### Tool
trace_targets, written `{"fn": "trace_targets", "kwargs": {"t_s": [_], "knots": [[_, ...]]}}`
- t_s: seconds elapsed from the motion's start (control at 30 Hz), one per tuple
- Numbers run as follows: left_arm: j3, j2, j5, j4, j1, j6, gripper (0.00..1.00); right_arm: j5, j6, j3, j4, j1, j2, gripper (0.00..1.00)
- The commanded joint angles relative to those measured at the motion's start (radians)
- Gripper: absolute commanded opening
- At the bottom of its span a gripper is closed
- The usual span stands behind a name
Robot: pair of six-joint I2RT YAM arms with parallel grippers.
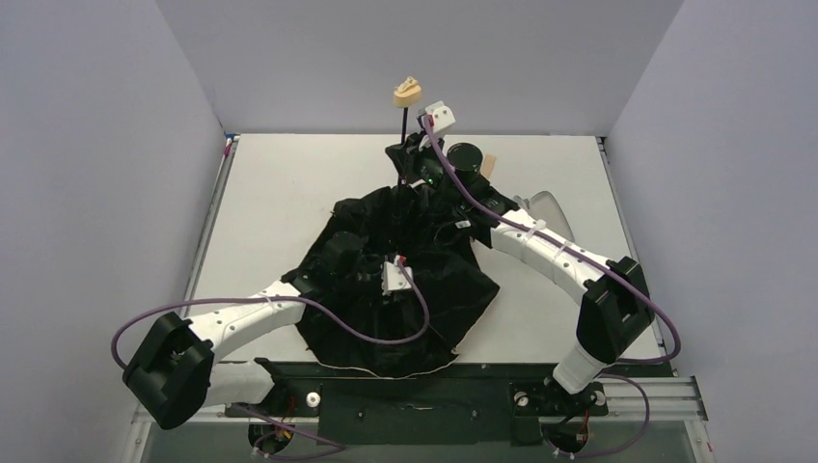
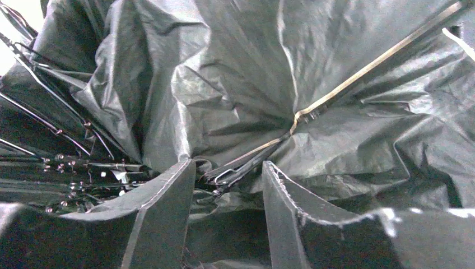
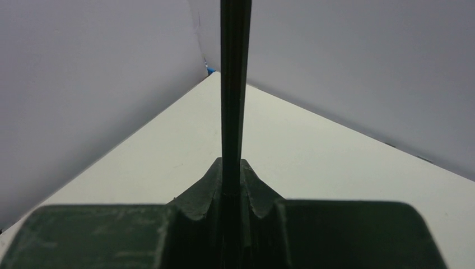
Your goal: Open the umbrella
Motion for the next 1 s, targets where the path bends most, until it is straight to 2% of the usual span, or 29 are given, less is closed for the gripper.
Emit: {"fn": "trace_targets", "kwargs": {"t_s": [0.0, 0.1, 0.17, 0.33, 0.47, 0.57, 0.73, 0.8, 0.9, 0.97], "knots": [[0.013, -0.076, 0.051, -0.210, 0.024, 0.058, 0.53, -0.029, 0.019, 0.097, 0.177, -0.039, -0.038, 0.00], [0.044, -0.164, 0.104, -0.160, 0.113, -0.120, 0.78, -0.069, -0.005, 0.088, 0.174, -0.042, -0.045, 0.00], [0.071, -0.208, 0.107, -0.094, 0.170, -0.258, 0.85, -0.088, -0.017, 0.071, 0.170, -0.041, -0.050, 0.00], [0.132, -0.241, 0.020, 0.045, 0.275, -0.527, 0.90, -0.114, -0.029, 0.037, 0.175, -0.037, -0.048, 0.00], [0.175, -0.194, -0.014, 0.122, 0.364, -0.709, 0.90, -0.107, -0.037, 0.042, 0.175, -0.035, -0.040, 0.00], [0.214, -0.128, -0.075, 0.141, 0.373, -0.801, 0.84, -0.094, -0.036, 0.055, 0.174, -0.033, -0.033, 0.00], [0.274, 0.049, -0.062, 0.229, 0.404, -1.053, 0.52, -0.085, -0.033, 0.065, 0.173, -0.029, -0.037, 0.00], [0.272, 0.104, -0.049, 0.304, 0.413, -1.153, 0.45, -0.080, -0.032, 0.064, 0.168, -0.028, -0.040, 0.00], [0.269, 0.164, -0.066, 0.412, 0.414, -1.249, 0.42, -0.080, -0.031, 0.061, 0.159, -0.026, -0.051, 0.00], [0.284, 0.209, -0.089, 0.423, 0.407, -1.285, 0.42, -0.082, -0.028, 0.058, 0.157, -0.025, -0.055, 0.00]]}}
